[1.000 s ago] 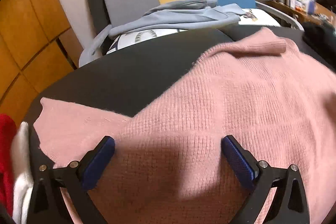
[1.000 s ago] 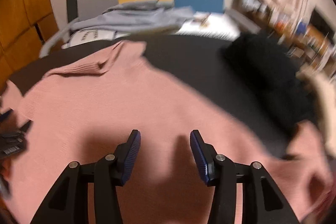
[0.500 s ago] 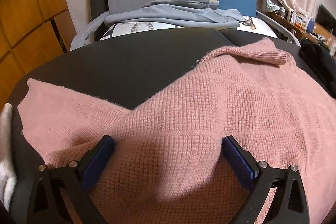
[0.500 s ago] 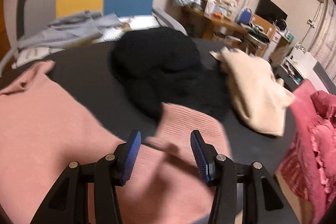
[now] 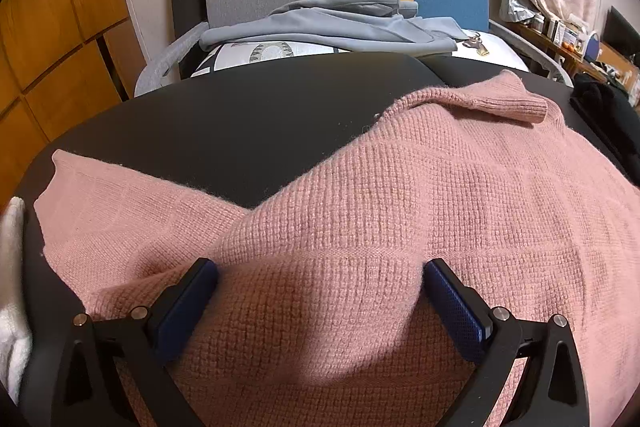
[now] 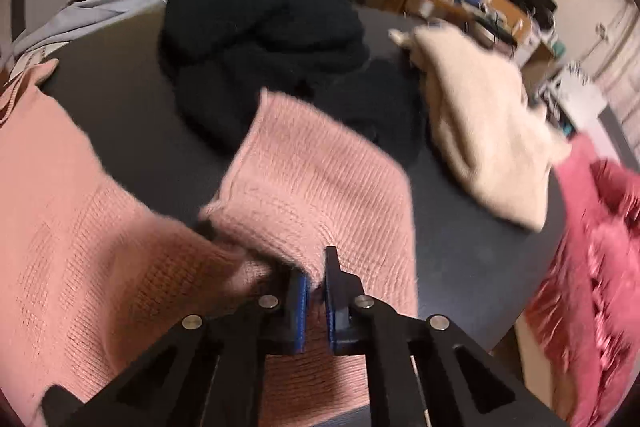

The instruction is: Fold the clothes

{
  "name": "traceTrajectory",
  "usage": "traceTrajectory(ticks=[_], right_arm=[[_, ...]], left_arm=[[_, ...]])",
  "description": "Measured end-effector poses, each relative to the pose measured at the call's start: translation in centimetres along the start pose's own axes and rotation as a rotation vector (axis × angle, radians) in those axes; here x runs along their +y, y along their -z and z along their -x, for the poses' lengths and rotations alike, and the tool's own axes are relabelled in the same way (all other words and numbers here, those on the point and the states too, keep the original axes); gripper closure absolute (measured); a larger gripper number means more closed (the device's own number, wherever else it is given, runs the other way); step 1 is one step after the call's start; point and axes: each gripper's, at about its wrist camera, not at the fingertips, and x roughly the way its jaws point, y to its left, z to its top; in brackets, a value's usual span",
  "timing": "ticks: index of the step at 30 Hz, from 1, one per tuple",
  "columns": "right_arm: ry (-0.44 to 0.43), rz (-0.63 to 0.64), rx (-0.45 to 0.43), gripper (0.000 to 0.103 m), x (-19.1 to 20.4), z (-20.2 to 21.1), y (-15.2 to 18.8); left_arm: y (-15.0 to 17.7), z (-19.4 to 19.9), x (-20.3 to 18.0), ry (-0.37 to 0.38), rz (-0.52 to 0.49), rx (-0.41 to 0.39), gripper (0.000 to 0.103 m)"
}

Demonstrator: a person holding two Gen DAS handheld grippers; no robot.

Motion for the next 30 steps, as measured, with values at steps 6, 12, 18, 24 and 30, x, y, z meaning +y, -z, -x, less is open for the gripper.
traceTrajectory(ticks=[6, 12, 18, 24, 30], right_arm=[[0.15, -0.046, -0.239, 0.099, -4.1, 5.2, -5.5], [0.144, -0.141, -0.327, 0.098, -9.2, 6.5, -11.1], [-0.114, -0.177, -0.163, 0.073, -7.0, 4.6, -8.6], [-0.198, -0.215, 0.048, 0.072, -4.2, 1.2, -2.1], [-0.196, -0.108, 0.144, 0.069, 0.4, 0.3, 1.1]], left_arm=[[0.6, 1.0, -1.2, -0.067, 0.062, 0.021, 0.0], [1.3, 1.5, -2.4, -0.118, 0.13, 0.025, 0.0], [1.8, 1.5, -2.7, -0.126, 0.155, 0.017, 0.0], [2.0, 1.6, -2.5, -0.119, 0.164, 0.01, 0.0], [2.0, 1.7, -2.4, -0.118, 0.164, 0.009, 0.0]])
